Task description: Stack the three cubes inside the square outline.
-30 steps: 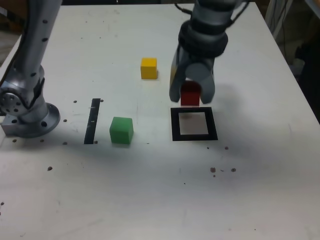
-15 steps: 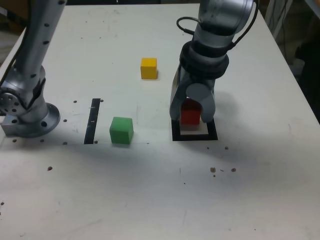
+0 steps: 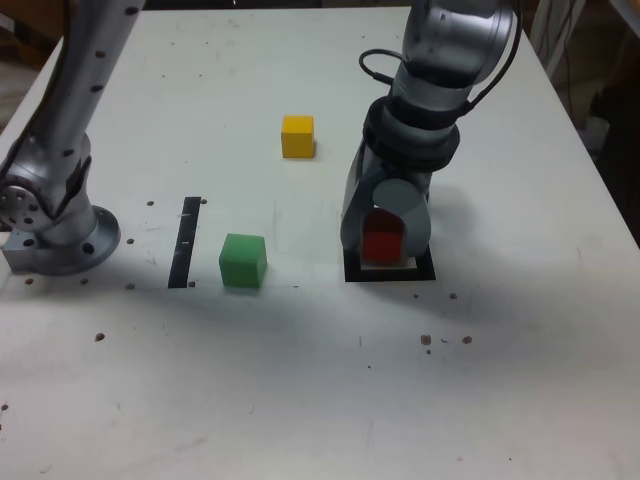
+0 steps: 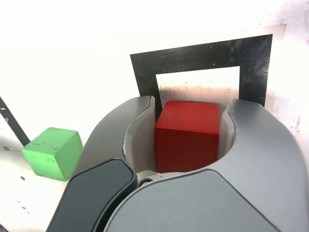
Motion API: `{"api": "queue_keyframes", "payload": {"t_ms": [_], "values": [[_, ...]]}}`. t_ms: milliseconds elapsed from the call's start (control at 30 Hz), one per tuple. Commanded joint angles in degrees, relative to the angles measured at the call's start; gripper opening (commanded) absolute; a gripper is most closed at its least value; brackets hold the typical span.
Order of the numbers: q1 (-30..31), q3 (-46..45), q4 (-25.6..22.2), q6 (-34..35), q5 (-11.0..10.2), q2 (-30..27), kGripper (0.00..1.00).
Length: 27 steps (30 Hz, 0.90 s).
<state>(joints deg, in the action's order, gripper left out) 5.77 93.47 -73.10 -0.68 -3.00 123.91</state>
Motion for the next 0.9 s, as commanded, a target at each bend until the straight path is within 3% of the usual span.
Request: {"api": "queue_keyframes", "payload": {"t_ms": [0, 167, 433, 600, 867], "values": [[-0.06, 0.48, -0.89, -0.34, -0.52, 0.18, 0.89], [-0.06, 1.93, -3.86, -0.46, -1.93, -0.56, 0.99], [-1.93, 2.97, -7.81, -0.56, -4.65, -4.99, 0.99], [-10.78, -0.89, -9.22, -3.64, -8.21, -9.63, 0.99], [-25.11, -6.36, -4.04, -13.29, -11.72, -13.62, 0.99]]}}
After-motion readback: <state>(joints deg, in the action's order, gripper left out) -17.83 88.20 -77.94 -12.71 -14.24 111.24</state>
